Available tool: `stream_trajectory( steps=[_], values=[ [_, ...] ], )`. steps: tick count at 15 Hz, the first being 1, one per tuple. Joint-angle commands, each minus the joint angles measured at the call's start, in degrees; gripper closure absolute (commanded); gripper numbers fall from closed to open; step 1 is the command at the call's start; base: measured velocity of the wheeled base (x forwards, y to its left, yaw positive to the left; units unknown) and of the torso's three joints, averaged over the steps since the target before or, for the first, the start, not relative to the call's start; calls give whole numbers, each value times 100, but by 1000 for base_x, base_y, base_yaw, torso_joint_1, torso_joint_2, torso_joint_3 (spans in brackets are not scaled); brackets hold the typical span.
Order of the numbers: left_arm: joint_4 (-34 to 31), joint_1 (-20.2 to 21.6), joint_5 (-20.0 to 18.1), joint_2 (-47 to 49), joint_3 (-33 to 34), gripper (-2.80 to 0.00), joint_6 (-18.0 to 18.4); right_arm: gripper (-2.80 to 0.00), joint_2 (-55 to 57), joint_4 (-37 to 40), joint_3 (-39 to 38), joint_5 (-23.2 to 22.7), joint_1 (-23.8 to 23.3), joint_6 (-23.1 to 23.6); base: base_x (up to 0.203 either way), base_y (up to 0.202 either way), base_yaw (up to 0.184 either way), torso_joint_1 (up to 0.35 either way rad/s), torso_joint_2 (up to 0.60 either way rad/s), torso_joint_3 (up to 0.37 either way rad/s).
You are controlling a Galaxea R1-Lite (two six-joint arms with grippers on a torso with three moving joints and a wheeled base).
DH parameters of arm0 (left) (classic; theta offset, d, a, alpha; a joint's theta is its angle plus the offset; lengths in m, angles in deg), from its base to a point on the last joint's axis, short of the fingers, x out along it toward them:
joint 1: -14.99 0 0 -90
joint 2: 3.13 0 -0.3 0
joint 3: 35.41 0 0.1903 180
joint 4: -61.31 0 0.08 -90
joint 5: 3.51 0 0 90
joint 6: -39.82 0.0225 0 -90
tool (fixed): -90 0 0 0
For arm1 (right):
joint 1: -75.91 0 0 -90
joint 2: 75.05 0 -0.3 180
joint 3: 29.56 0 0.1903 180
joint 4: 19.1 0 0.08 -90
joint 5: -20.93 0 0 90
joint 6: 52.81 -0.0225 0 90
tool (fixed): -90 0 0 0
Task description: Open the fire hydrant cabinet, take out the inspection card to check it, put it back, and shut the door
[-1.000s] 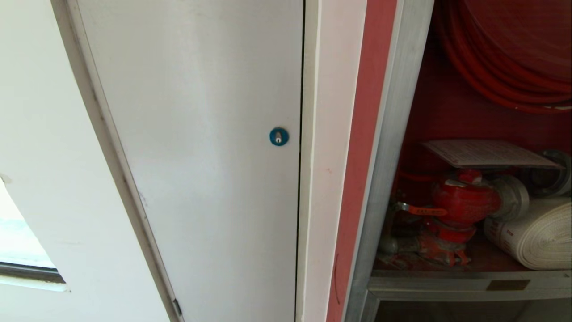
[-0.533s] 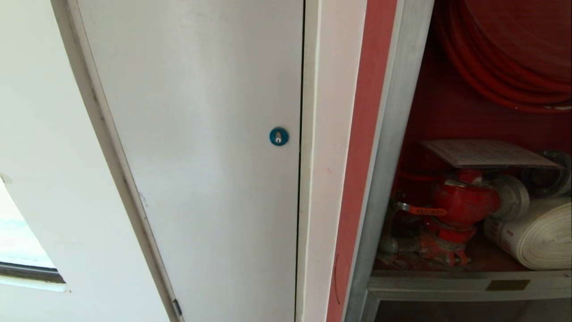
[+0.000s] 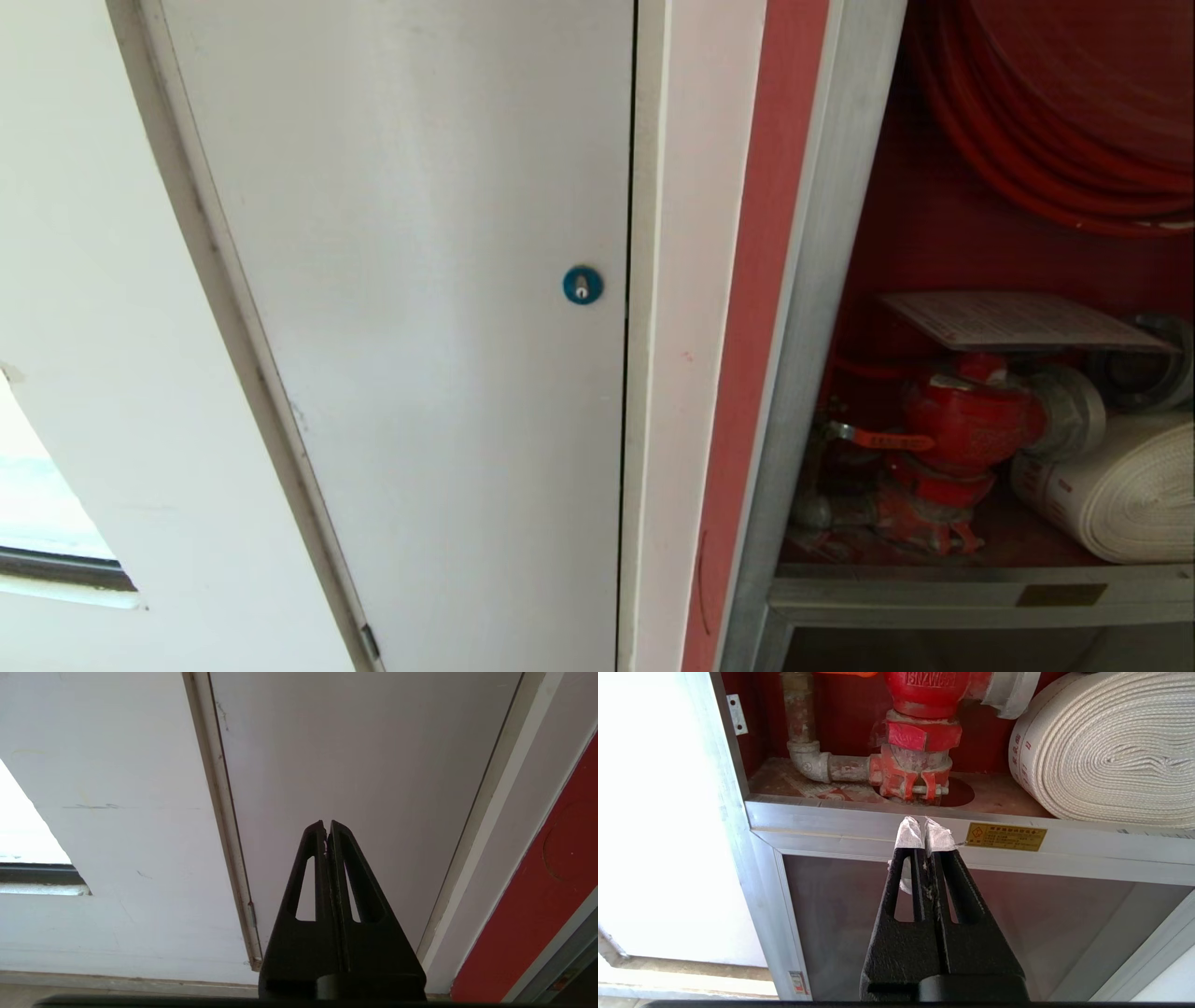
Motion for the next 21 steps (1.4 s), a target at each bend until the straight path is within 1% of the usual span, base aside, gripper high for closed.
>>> stream_trajectory(
  steps=[1, 11, 13, 15, 16, 17, 19, 21],
  values=[
    [0, 0, 3, 7, -2, 0, -7, 0, -10, -1, -1, -2, 0, -5, 0, 0, 0, 0, 0, 0],
    [3, 0, -3, 10, 0, 0, 1, 0, -3, -1, -4, -2, 0, -10, 0, 0, 0, 0, 0, 0],
    [49, -8, 42, 443, 11, 0, 0, 0, -6, -9, -9, -2, 0, -9, 0, 0, 0, 0, 0, 0],
    [79, -19, 70, 1444, 19, 0, -2, 0, -3, -9, -8, -2, 0, -9, 0, 0, 0, 0, 0, 0],
    [86, -18, 77, 1798, 21, 0, -3, 0, -4, -9, -9, -2, 0, -11, 0, 0, 0, 0, 0, 0],
    [95, -12, 84, 1952, 22, 0, -8, 0, -10, -9, -9, -2, 0, -24, 0, 0, 0, 0, 0, 0],
    [108, 1, 96, 1723, 25, 0, -38, 0, -1, -18, -9, 7, 0, -129, 0, 0, 0, 0, 0, 0],
    [121, 15, 108, 779, 28, 0, -76, 0, -1, -18, -9, 7, 0, -137, 0, 0, 0, 0, 0, 0]
  ],
)
